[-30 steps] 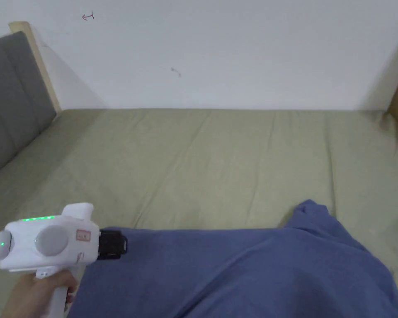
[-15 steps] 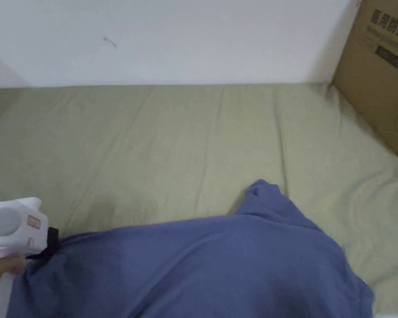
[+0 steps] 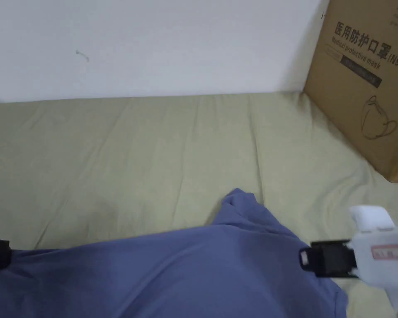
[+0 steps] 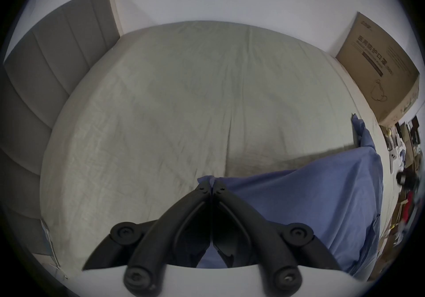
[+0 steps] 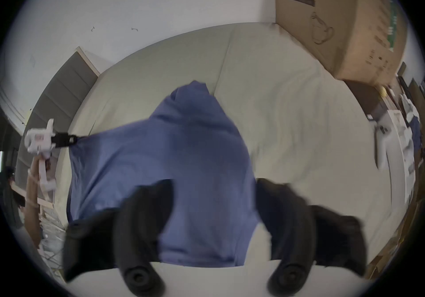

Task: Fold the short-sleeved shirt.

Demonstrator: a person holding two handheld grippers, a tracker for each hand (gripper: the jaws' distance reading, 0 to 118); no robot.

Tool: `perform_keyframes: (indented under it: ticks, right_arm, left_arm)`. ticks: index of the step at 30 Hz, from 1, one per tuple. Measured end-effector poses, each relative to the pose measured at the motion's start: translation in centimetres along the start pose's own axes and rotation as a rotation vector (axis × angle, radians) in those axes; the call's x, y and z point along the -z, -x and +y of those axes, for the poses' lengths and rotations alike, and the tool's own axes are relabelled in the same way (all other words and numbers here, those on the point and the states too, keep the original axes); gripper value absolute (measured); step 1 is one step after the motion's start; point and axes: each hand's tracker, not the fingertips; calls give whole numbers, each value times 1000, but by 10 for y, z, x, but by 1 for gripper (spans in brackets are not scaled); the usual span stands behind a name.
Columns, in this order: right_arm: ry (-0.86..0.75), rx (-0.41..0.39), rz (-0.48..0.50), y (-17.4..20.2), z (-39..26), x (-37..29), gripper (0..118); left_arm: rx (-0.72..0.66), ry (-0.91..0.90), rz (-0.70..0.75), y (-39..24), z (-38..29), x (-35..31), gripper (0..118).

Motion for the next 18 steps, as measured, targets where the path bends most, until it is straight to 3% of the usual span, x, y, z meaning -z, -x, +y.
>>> perform_keyframes:
  ticks: [1,2,6,9,11,12,13,14,15,16,17,18]
  right_arm:
    - [4,3,-5,1,17,10,92]
    - [10,-14,-17,2,32,20,92]
    - [55,-48,-41,2,82,80,92]
    - [226,-111,-116,0,95,143,90]
    - [333,-146,-178,0,84,184,82]
    - [275,-64,-189,5,77,185,84]
    - [195,-32,-220,14,77,174,82]
    - [200,-70,-243,20,75,170,73]
    - [208,-169,-227,26,73,164,58]
    - [221,-208,-206,28,76,160,39]
    - [229,-182,-211,30,79,158,5]
    - [229,-192,-241,35,80,159,0]
  left_arm:
    - [3,-5,3,0,1,-4,0]
    - [6,-11,2,0,0,-7,0]
    - [27,-58,-22,3,-1,-19,0]
    - [23,-69,-25,5,-2,-21,0]
    - [19,-69,-29,6,-3,-21,0]
    - [14,-69,-28,7,-4,-21,0]
    - [11,-67,-28,8,-5,-21,0]
    - [11,-69,-29,10,-6,-21,0]
    - [12,-74,-31,9,-7,-21,0]
    - [13,-72,-28,8,-8,-20,0]
    - [16,-72,-23,6,-9,-21,0]
    - [18,-81,-18,3,-11,-23,0]
